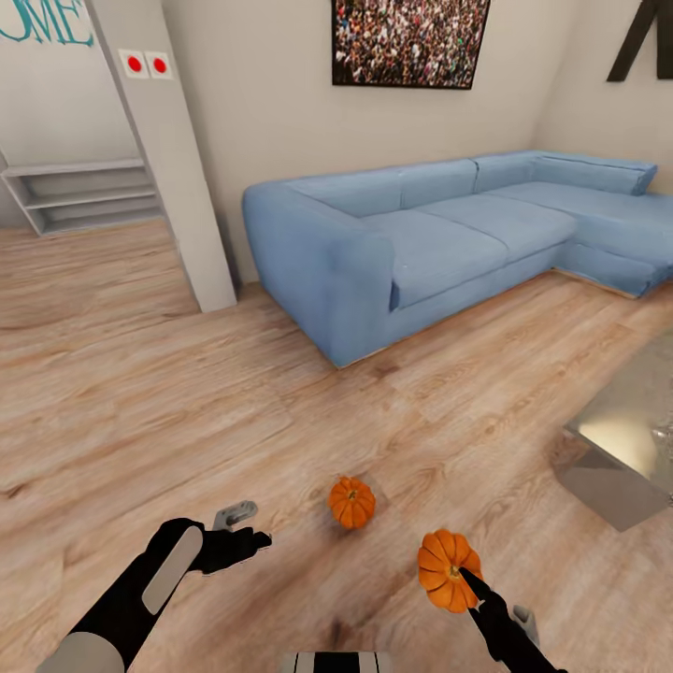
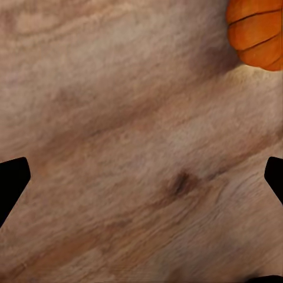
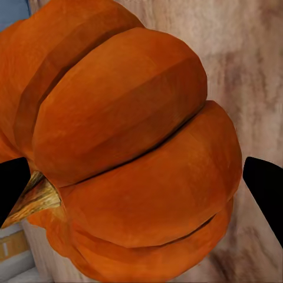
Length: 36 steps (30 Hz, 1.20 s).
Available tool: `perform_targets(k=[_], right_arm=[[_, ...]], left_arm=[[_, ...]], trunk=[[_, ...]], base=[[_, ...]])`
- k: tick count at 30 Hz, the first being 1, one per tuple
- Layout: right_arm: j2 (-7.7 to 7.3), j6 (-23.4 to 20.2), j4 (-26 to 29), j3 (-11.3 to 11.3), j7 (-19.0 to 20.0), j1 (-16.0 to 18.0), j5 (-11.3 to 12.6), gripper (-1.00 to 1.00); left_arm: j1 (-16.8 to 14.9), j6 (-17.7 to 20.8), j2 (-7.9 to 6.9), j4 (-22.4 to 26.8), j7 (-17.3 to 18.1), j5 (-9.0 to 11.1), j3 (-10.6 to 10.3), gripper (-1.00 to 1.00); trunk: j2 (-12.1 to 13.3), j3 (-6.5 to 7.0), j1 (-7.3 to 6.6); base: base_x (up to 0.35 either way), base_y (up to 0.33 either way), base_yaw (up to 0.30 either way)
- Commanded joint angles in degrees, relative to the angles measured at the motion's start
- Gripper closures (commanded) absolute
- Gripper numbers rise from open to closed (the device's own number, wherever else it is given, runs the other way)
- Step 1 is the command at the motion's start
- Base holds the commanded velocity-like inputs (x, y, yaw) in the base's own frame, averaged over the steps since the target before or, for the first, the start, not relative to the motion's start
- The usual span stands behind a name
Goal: Place each of the two pumpkins and all three candles from the living room inside a cabinet in the living room (use any cabinet), then make sure every cabinet is closed, and position the cauldron so it is next to a table in the living room.
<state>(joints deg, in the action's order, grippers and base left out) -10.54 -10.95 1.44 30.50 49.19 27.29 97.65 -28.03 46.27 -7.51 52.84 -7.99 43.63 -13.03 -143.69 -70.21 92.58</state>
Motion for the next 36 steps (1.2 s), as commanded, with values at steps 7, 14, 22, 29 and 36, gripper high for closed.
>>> perform_targets(k=[7,14,22,29,36], right_arm=[[0.06,-0.56,-0.04,0.27,0.20,0.05,0.62,1.00],[0.08,-0.56,-0.05,0.27,0.28,0.05,0.62,1.00],[0.08,-0.56,-0.04,0.27,0.29,0.05,0.62,1.00],[0.08,-0.56,-0.04,0.27,0.27,0.05,0.62,1.00],[0.21,-0.56,-0.04,0.27,0.08,0.06,0.62,1.00]], left_arm=[[-0.01,0.50,-0.08,0.07,-0.53,0.59,-0.09,-1.00],[-0.01,1.16,-0.07,0.08,-0.53,0.58,0.08,-1.00],[-0.01,1.19,-0.10,0.14,-0.53,0.58,0.14,-1.00],[-0.01,1.19,-0.13,0.14,-0.53,0.58,0.23,-1.00],[-0.01,1.19,-0.13,0.07,-0.53,0.59,0.29,-1.00]], trunk=[[-0.02,0.20,0.00],[-0.02,0.44,0.00],[-0.02,0.76,0.00],[-0.02,1.05,0.00],[-0.02,1.34,0.00]], base=[[0.141,0.279,-0.277],[0.069,0.103,-0.277],[0.003,0.005,-0.277],[0.000,0.000,-0.276],[0.019,0.095,-0.276]])
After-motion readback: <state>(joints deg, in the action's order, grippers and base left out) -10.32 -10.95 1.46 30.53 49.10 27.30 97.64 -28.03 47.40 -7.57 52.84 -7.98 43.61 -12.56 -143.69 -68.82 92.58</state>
